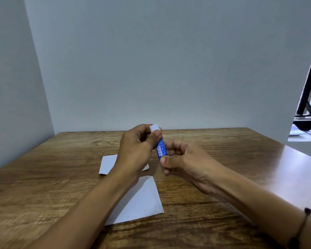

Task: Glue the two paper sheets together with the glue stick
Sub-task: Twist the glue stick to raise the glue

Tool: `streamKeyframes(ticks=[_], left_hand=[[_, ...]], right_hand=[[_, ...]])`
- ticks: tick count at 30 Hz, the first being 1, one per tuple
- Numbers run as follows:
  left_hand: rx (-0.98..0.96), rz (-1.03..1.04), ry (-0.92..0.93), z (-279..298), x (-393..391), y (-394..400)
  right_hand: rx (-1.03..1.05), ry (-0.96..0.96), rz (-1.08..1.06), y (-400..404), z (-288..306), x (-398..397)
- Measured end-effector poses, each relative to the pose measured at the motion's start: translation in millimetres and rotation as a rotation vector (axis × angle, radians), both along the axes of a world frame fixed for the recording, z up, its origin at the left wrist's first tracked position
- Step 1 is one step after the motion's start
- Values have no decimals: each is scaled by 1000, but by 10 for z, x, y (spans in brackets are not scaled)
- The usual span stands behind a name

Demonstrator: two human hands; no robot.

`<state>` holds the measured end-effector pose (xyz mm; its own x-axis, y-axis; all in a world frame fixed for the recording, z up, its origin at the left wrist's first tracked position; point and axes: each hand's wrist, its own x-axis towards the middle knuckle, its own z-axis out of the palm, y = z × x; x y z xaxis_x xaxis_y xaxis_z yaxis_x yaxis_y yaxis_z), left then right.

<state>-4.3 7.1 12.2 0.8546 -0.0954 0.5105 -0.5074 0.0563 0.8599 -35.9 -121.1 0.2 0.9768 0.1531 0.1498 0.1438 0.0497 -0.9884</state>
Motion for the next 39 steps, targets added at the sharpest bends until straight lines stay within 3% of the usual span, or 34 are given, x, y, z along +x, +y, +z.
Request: streamKeyframes(ticks=[7, 14, 20, 27, 34, 39], left_hand=[[6, 0, -9, -1, -4, -12], [-19, -3, 12, 13, -1, -13], [-12, -6, -21, 12, 0, -22], [-16, -7, -7, 9, 6, -25], [-22, -1, -21, 5, 1, -17], [-16, -7, -15, 8, -4, -21]], right_hand=[[-88, -28, -102, -12, 26, 39], [-167, -82, -45, 60, 26, -21], [8, -6, -39, -13, 57, -22], [-182, -61, -74, 38, 55, -49], [-27, 21, -55, -50, 65, -1], [-148, -33, -44, 7, 44, -38]])
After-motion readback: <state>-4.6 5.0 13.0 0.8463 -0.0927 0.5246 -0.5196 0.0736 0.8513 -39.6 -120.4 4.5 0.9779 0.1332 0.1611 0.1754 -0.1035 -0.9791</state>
